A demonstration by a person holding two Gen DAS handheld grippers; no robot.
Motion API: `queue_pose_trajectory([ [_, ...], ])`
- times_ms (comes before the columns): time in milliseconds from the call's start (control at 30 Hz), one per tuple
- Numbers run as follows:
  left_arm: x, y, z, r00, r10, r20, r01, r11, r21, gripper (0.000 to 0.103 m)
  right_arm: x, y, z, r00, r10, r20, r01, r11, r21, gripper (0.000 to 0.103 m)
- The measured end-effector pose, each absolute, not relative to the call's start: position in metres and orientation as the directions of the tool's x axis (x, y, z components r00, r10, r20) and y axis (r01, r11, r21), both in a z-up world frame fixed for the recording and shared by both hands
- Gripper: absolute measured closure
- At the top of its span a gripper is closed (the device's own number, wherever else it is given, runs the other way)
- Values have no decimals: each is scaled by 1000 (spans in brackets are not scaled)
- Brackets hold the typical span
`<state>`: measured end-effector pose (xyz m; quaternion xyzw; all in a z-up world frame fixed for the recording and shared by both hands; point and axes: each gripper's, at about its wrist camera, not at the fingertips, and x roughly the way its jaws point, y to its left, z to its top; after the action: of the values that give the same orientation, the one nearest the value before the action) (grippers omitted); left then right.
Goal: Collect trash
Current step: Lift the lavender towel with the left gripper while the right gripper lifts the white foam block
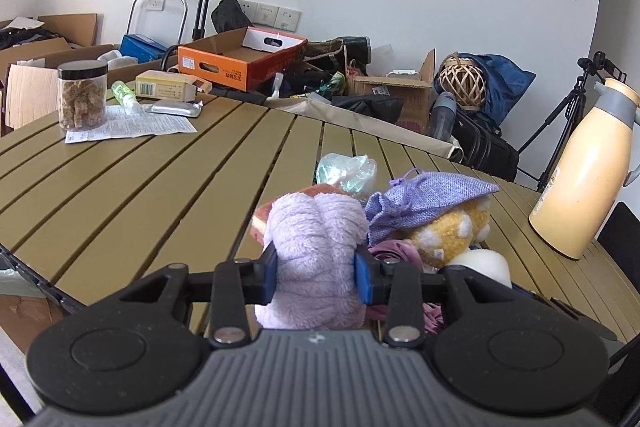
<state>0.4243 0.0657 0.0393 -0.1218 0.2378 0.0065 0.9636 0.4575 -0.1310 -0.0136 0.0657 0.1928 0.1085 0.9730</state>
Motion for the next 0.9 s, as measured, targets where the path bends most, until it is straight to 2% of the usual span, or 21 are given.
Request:
queue_pose_trajectory([
  [567, 385, 44, 48, 922, 5, -386, -56, 991, -122, 66, 413, -173, 17, 927, 234, -294, -175, 961, 212, 45],
  [900, 345, 33, 41, 913, -17, -407, -44, 989, -140, 66, 366, -194, 24, 932, 230, -280, -178, 964, 198, 45],
])
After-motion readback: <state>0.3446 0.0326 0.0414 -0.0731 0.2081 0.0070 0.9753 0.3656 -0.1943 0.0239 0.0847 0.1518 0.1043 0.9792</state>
